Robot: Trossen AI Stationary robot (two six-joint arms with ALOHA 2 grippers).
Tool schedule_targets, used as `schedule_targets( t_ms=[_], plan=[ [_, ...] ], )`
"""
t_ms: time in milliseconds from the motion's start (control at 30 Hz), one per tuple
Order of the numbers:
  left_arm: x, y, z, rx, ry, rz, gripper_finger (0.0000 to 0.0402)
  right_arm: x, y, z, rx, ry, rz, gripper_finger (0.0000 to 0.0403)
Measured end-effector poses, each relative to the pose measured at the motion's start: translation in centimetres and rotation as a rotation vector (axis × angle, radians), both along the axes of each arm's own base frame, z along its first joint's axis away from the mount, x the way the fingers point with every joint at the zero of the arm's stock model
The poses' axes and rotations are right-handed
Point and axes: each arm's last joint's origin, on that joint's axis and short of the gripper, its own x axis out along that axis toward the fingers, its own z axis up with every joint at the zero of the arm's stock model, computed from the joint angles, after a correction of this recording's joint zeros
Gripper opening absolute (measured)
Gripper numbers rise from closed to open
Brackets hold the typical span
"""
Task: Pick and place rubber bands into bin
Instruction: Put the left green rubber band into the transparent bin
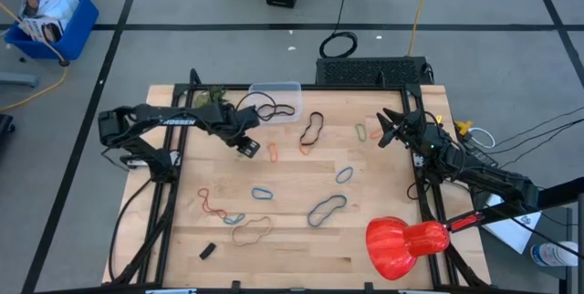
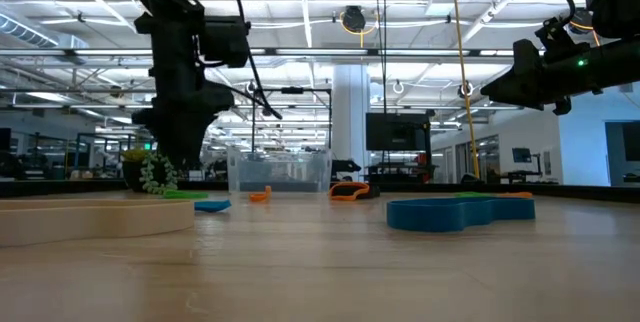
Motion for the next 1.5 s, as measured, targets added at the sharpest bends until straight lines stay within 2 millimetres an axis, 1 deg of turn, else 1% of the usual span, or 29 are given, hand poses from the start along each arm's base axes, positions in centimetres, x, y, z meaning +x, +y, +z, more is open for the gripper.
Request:
schedule_targets(
  t_ms=[233, 567, 667, 1333, 1500],
  plan=[
    [-0.1, -0.1, -0.8, 0.0, -0.026, 0.017, 0.017, 0.0, 0.0, 0.0, 0.0, 0.0, 0.0, 0.0141],
    [0.4, -0.8, -0.8, 0.023, -0.051, 0.0, 0.017, 0.0, 0.0, 0.0, 0.0, 0.0, 0.0, 0.0141],
    [0.5, -0.8, -0.7, 0.055, -0.047, 0.007, 0.017, 0.0, 0.0, 0.0, 0.0, 0.0, 0.0, 0.0141],
    [0.5, -0.8, -0.8, 0.046, -0.051, 0.047, 0.017, 0.0, 0.0, 0.0, -0.002, 0.002, 0.0, 0.0141],
    [-0.3, -1.1, -2.1, 0.022, -0.038, 0.045, 0.017, 0.0, 0.0, 0.0, -0.007, 0.008, 0.0, 0.0141]
  ],
)
